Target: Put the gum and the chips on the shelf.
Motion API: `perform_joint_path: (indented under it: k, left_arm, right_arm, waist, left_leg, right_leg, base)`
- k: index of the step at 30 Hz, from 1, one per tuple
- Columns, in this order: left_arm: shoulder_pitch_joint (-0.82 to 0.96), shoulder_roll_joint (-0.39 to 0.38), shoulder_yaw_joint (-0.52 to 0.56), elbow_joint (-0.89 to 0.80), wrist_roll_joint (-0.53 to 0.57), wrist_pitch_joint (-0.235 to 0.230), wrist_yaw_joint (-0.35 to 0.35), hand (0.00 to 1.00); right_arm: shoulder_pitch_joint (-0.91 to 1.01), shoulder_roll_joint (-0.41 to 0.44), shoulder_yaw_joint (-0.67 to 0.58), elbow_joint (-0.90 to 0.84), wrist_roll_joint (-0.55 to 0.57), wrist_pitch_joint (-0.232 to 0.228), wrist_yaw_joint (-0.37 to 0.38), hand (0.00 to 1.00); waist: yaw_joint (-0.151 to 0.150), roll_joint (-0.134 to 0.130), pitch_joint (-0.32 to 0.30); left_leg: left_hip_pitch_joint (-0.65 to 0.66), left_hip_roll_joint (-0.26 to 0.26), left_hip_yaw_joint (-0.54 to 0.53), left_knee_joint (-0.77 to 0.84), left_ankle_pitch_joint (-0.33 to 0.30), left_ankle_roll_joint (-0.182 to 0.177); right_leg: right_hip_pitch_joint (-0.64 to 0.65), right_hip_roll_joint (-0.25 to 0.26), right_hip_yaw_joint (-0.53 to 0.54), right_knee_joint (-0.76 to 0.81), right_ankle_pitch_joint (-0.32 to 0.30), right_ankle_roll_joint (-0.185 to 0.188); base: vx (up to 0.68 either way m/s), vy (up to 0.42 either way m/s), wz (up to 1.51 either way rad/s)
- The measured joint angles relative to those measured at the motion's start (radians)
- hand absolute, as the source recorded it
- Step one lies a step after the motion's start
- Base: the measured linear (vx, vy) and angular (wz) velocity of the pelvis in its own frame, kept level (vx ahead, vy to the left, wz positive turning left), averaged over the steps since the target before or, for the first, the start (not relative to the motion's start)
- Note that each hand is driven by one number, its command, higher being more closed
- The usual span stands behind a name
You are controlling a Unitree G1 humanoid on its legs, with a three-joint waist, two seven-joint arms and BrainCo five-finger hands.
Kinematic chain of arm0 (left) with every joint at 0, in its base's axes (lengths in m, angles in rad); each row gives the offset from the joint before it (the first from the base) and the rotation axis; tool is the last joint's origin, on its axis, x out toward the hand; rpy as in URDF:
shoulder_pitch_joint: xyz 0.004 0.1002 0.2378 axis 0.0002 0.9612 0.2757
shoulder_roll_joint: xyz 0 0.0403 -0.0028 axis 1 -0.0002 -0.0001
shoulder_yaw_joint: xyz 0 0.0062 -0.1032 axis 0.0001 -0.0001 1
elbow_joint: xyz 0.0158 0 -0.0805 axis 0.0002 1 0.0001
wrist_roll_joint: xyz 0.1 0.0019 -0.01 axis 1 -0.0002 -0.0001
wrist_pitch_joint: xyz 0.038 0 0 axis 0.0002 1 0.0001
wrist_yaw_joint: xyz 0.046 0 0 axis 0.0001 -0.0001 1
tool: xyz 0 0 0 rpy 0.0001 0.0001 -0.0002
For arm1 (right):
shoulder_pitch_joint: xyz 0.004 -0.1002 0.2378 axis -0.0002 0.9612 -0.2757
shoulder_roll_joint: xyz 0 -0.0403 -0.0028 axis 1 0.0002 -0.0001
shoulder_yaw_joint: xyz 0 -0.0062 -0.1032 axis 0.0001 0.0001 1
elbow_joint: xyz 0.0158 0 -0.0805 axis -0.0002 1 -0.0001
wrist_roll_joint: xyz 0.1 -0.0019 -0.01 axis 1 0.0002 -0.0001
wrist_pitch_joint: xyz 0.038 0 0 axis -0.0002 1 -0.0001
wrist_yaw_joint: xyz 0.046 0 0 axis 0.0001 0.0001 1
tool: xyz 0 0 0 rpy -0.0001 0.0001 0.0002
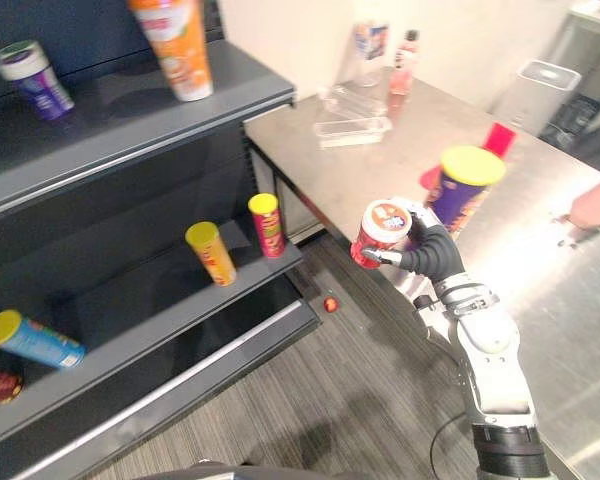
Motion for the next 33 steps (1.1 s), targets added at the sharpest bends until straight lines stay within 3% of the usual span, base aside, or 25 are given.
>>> perform_joint_path:
  k: [1,3,7,11,13,14,15,16,17,18,19,20,21,22,23,25,26,29,31,33]
  left_arm:
    - [0.000,0.001,-0.005,0.000,0.000,-0.005,-0.001,0.00]
    - [0.004,0.023,-0.030,0.001,0.000,-0.016,0.001,0.00]
    - [0.012,0.031,-0.042,-0.006,-0.001,-0.037,0.002,0.00]
    - [0.011,0.032,-0.045,-0.008,-0.010,-0.041,0.001,0.00]
    - [0.008,0.035,-0.060,-0.008,-0.011,-0.040,-0.001,0.00]
    - [0.006,0.036,-0.069,-0.015,-0.011,-0.036,0.000,0.00]
    - [-0.006,0.041,-0.077,-0.024,-0.010,-0.030,-0.001,0.00]
    - [-0.012,0.044,-0.081,-0.033,-0.007,-0.024,-0.001,0.00]
    - [-0.029,0.049,-0.090,-0.046,-0.006,-0.009,-0.002,0.00]
    - [-0.052,0.059,-0.090,-0.043,-0.006,0.009,-0.002,0.00]
    - [-0.063,0.060,-0.089,-0.041,-0.007,0.018,-0.002,0.00]
    - [-0.077,0.078,-0.076,-0.036,-0.007,0.029,-0.006,0.00]
    - [-0.082,0.076,-0.077,-0.028,-0.008,0.043,-0.013,0.00]
    - [-0.081,0.084,-0.076,-0.028,-0.008,0.051,-0.011,0.00]
    - [-0.075,0.093,-0.078,-0.034,-0.008,0.051,-0.012,0.00]
    - [-0.055,0.096,-0.077,-0.035,-0.008,0.051,-0.013,0.00]
    - [-0.048,0.099,-0.076,-0.034,-0.008,0.052,-0.013,0.00]
    - [-0.017,0.097,-0.062,-0.033,-0.007,0.058,-0.012,0.00]
    - [-0.010,0.090,-0.061,-0.033,-0.007,0.057,-0.012,0.00]
    - [-0.011,0.090,-0.059,-0.033,-0.008,0.048,-0.010,0.00]
  right_arm:
    - [0.002,0.008,0.001,0.000,-0.001,0.001,-0.001,1.00]
    - [0.014,0.046,0.013,0.001,-0.010,0.009,-0.004,1.00]
    - [0.006,0.059,0.039,0.001,-0.012,0.008,-0.005,1.00]
    - [0.002,0.075,0.073,0.001,-0.050,-0.001,0.015,1.00]
    - [0.010,0.074,0.082,0.000,-0.052,-0.018,0.023,1.00]
    - [0.026,0.074,0.076,-0.006,-0.051,-0.020,0.020,1.00]
    - [0.055,0.073,0.063,-0.022,-0.051,-0.022,0.015,1.00]
    - [0.070,0.074,0.058,-0.030,-0.051,-0.024,0.015,1.00]
    - [0.090,0.076,0.049,-0.038,-0.051,-0.028,0.011,1.00]
    - [0.101,0.078,0.046,-0.040,-0.052,-0.031,-0.002,1.00]
    - [0.105,0.083,0.045,-0.041,-0.051,-0.035,-0.006,1.00]
    - [0.108,0.109,0.045,-0.045,-0.051,-0.048,-0.011,1.00]
    - [0.104,0.122,0.043,-0.063,-0.050,-0.070,-0.015,1.00]
    - [0.105,0.134,0.048,-0.064,-0.050,-0.070,-0.016,1.00]
    - [0.100,0.136,0.051,-0.063,-0.050,-0.071,-0.013,1.00]
    - [0.075,0.136,0.059,-0.063,-0.049,-0.086,-0.012,1.00]
    - [0.068,0.136,0.065,-0.063,-0.048,-0.092,-0.013,1.00]
    - [0.028,0.136,0.119,-0.049,-0.047,-0.093,-0.011,1.00]
    - [0.002,0.136,0.153,-0.012,-0.046,-0.090,-0.009,1.00]
    - [-0.005,0.136,0.170,0.004,-0.046,-0.087,-0.003,1.00]
  waist:
    - [-0.001,0.002,-0.001]
    - [0.001,-0.030,-0.006]
    - [0.014,-0.052,-0.007]
    - [0.044,-0.051,0.002]
    - [0.038,-0.039,0.020]
    - [0.026,-0.029,0.026]
    - [0.023,-0.020,0.027]
    - [0.021,-0.004,0.031]
    - [0.013,-0.003,0.031]
    - [-0.001,-0.001,0.033]
    - [-0.007,-0.008,0.032]
    - [-0.008,-0.071,0.027]
    - [0.003,-0.069,0.043]
    - [0.006,-0.085,0.041]
    - [0.009,-0.085,0.039]
    - [0.021,-0.059,0.041]
    - [0.022,-0.060,0.040]
    - [0.030,-0.095,0.019]
    - [0.033,-0.117,0.006]
    - [0.041,-0.114,0.006]
  left_leg:
    - [0.002,-0.009,-0.004,-0.026,0.005,0.000]
    - [0.003,-0.047,-0.061,-0.078,0.027,0.031]
    - [0.006,-0.069,-0.108,-0.083,0.027,0.032]
    - [0.004,-0.083,-0.119,-0.108,0.017,0.039]
    - [0.000,-0.092,-0.160,-0.117,0.008,0.036]
    - [-0.004,-0.096,-0.212,-0.116,0.009,0.035]
    - [-0.017,-0.101,-0.298,-0.115,0.017,0.035]
    - [-0.023,-0.100,-0.348,-0.121,0.031,0.036]
    - [-0.035,-0.100,-0.437,-0.148,0.040,0.025]
    - [-0.049,-0.097,-0.481,-0.169,0.032,0.016]
    - [-0.057,-0.100,-0.491,-0.169,0.008,-0.019]
    - [-0.089,-0.117,-0.472,-0.070,-0.013,0.000]
    - [-0.114,-0.106,-0.499,0.020,-0.011,0.079]
    - [-0.110,-0.119,-0.519,0.021,-0.017,0.057]
    - [-0.111,-0.116,-0.527,0.022,-0.015,0.056]
    - [-0.117,-0.092,-0.544,0.017,-0.010,0.047]
    - [-0.117,-0.087,-0.543,0.011,-0.006,0.042]
    - [-0.114,-0.076,-0.518,-0.012,0.022,0.004]
    - [-0.108,-0.076,-0.506,-0.015,0.031,-0.006]
    - [-0.084,-0.068,-0.489,-0.046,0.049,-0.027]
  right_leg:
    - [-0.002,-0.006,0.000,0.017,-0.001,-0.003]
    - [0.002,-0.059,0.000,0.102,-0.005,-0.009]
    - [0.009,-0.103,0.013,0.161,0.004,-0.023]
    - [-0.007,-0.122,0.028,0.197,0.017,-0.038]
    - [-0.011,-0.130,0.088,0.228,0.038,-0.055]
    - [-0.034,-0.130,0.205,0.262,0.070,-0.082]
    - [-0.079,-0.109,0.372,0.297,0.110,-0.111]
    - [-0.109,-0.078,0.468,0.299,0.097,-0.109]
    - [-0.141,0.005,0.639,0.281,0.060,-0.089]
    - [-0.158,0.074,0.745,0.257,0.037,-0.055]
    - [-0.166,0.104,0.789,0.236,0.033,-0.040]
    - [-0.178,0.086,0.860,0.191,0.046,-0.015]
    - [-0.177,0.080,0.900,0.186,0.030,0.013]
    - [-0.178,0.065,0.934,0.172,0.027,0.013]
    - [-0.179,0.077,0.949,0.148,0.026,0.012]
    - [-0.179,0.103,0.956,0.087,0.032,0.019]
    - [-0.178,0.106,0.955,0.067,0.037,0.026]
    - [-0.157,0.120,0.944,-0.076,0.066,0.046]
    - [-0.119,0.131,0.942,-0.178,0.142,0.046]
    - [-0.096,0.149,0.944,-0.224,0.142,0.046]
  base:
    - [-0.08,0.142,0.82]
    - [-0.09,0.118,0.84]
    - [-0.04,0.074,0.42]
    - [-0.08,0.081,0.06]
    - [-0.11,0.047,0.46]
    - [-0.12,0.078,1.02]
    - [-0.09,0.077,1.20]
    - [-0.05,0.054,1.52]
    - [-0.03,0.034,1.77]
    - [-0.03,0.029,1.86]
    - [0.04,0.040,1.68]
    - [0.16,-0.027,1.32]
    - [0.18,-0.010,1.15]
    - [0.14,-0.026,0.94]
    - [0.03,0.031,0.60]
    - [-0.02,0.011,0.44]
    - [-0.02,-0.042,0.31]
    - [0.01,-0.127,0.03]
    - [0.02,-0.161,-0.15]
    - [0.01,-0.166,-0.32]
